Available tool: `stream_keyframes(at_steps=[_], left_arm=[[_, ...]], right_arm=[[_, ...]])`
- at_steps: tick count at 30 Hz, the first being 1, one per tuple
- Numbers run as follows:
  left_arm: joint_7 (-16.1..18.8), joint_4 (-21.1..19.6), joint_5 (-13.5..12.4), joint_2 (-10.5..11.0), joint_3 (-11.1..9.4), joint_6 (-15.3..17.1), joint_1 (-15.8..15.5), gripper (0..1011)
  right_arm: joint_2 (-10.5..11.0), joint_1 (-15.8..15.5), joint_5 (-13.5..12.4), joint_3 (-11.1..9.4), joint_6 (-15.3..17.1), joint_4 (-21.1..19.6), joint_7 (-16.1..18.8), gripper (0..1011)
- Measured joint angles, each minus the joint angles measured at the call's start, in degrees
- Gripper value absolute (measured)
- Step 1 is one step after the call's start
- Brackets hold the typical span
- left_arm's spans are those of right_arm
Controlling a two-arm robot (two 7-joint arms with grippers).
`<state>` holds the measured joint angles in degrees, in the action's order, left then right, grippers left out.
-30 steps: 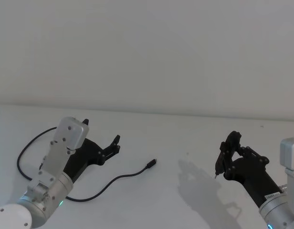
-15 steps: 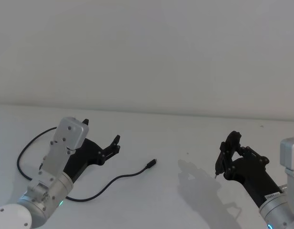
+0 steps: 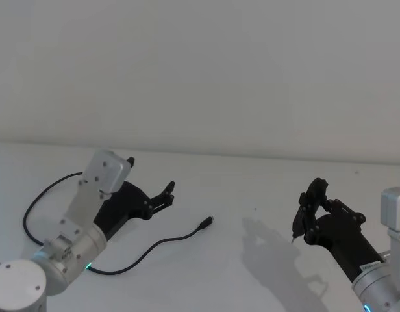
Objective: Pick up the data cable with the one hand.
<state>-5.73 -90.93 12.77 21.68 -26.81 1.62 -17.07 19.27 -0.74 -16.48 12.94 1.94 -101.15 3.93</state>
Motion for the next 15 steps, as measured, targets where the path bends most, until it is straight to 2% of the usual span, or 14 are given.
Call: stream_keyframes(at_steps=[7, 15], left_arm=[[-5.3, 2.0, 1.9, -0.3, -0.8, 1.7, -2.9, 1001], [-12.4, 4.4, 5.0, -0.5, -2.0, 5.9, -6.3, 1001]], right_arm=[[-0.5, 1.7, -0.9, 0.0, -1.1, 1.4, 1.8, 275], [-1.8, 5.8, -2.8, 0.0, -4.5, 4.9, 5.6, 274]])
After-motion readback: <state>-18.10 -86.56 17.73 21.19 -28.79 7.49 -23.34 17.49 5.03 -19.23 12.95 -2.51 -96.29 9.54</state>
